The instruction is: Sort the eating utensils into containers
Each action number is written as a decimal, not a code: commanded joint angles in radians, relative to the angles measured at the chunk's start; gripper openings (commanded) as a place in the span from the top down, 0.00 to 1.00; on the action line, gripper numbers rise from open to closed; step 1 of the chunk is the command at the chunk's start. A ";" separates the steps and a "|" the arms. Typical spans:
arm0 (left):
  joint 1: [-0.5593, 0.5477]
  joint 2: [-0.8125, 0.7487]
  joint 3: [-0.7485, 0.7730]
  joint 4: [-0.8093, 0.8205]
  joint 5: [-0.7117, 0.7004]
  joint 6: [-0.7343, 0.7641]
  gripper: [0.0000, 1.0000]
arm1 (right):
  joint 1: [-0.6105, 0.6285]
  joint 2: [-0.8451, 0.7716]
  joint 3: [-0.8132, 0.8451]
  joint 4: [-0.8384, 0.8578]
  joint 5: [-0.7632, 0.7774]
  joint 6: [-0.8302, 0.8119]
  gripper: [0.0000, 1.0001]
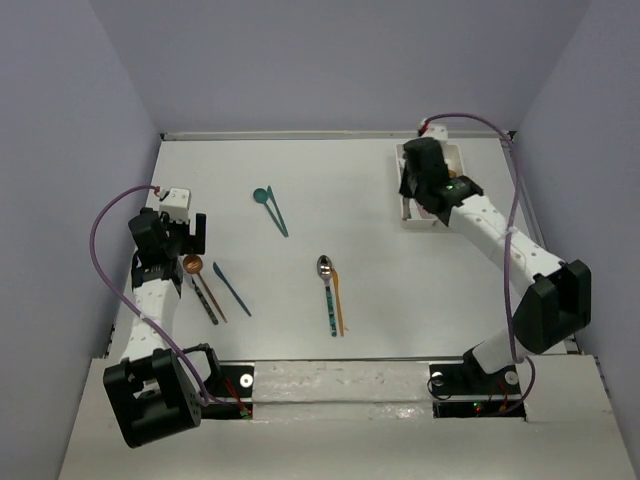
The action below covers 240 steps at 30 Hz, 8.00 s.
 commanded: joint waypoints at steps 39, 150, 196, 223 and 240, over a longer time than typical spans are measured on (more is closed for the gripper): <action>0.002 0.034 -0.013 0.085 0.001 0.031 0.01 | -0.575 0.476 0.205 0.281 -0.297 -0.514 0.66; 0.002 -0.190 -0.127 0.056 -0.094 0.110 0.01 | 0.329 0.074 0.052 0.176 -0.166 -0.050 1.00; -0.073 -0.019 -0.055 0.154 -0.023 0.104 0.01 | -0.569 0.298 0.278 0.127 -0.244 -0.433 0.55; -0.076 -0.160 -0.118 0.097 -0.028 0.124 0.01 | 0.498 0.277 -0.107 -0.112 -0.123 0.339 0.42; -0.075 -0.158 -0.124 0.114 -0.054 0.133 0.01 | 0.517 0.325 -0.236 -0.115 -0.111 0.442 0.94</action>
